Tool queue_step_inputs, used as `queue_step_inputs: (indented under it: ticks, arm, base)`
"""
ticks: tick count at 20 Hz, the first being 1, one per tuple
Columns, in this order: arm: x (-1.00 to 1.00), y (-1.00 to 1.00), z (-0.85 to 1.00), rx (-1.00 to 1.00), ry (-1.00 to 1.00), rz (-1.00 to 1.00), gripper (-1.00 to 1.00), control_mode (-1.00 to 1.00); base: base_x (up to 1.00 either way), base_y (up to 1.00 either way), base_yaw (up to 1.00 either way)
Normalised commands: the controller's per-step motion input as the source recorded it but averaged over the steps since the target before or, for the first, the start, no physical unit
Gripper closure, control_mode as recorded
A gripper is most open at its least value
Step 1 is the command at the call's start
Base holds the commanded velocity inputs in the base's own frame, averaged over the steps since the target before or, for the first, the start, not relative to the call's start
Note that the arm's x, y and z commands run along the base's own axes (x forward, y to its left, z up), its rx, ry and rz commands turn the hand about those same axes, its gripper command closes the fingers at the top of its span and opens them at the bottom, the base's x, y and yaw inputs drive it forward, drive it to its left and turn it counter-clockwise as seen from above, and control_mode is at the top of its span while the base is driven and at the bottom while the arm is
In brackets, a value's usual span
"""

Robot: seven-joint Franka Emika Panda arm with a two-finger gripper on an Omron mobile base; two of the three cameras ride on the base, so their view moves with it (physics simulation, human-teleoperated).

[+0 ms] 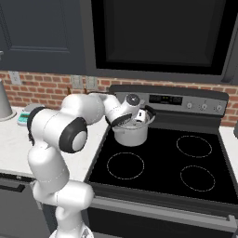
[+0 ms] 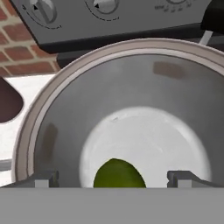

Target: Put the lime and avocado in the pot. Retrieve the spatula and lightly stir the vegetables in the pot.

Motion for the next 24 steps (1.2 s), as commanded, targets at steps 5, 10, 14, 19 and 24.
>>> queue_step_inputs:
  ticks: [5,10,14,19,24]
  arm:
    - [0.0,0.0,0.0,0.0,-0.03,0.0,-1.0,-1.0]
    - [-0.04,0.0,0.13,0.0,-0.07,0.0,-1.0,-1.0]
    - [-0.06,0.0,0.41,0.0,-0.08,0.0,-1.0,-1.0]
    - [-0.45,0.0,0.39,0.0,-0.01,-0.05,-1.0,-1.0]
    - [-0.66,0.0,0.54,0.01,-0.1,0.0,-1.0,-1.0]
  base:
    - [0.0,0.0,0.0]
    - [0.0,0.0,0.0]
    - [0.0,0.0,0.0]
    - [0.0,0.0,0.0]
    - [0.0,0.0,0.0]
